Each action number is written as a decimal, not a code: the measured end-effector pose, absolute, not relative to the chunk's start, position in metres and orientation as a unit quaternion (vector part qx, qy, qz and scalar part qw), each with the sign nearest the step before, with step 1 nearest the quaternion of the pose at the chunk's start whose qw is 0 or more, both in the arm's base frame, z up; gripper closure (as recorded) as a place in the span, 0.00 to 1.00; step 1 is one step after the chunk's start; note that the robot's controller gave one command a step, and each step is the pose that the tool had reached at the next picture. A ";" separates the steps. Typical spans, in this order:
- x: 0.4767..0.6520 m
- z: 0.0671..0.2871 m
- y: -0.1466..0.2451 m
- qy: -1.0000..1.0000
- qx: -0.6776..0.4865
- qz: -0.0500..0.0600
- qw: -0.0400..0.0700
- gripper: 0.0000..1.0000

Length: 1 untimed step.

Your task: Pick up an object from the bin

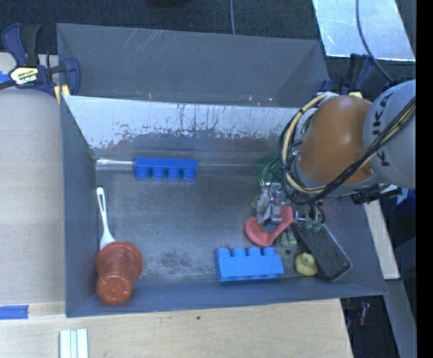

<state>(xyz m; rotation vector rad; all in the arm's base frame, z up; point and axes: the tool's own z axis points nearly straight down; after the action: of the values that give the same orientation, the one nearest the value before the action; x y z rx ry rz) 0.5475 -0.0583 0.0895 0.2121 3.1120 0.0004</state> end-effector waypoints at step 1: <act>0.535 0.087 -0.061 0.989 0.147 0.002 0.012 1.00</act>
Offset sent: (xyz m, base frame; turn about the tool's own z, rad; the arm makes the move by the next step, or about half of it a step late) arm -0.0026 -0.0214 -0.0195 -0.0048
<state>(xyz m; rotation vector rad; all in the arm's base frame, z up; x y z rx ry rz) 0.5354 -0.0614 0.0871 0.4596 3.0828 0.0053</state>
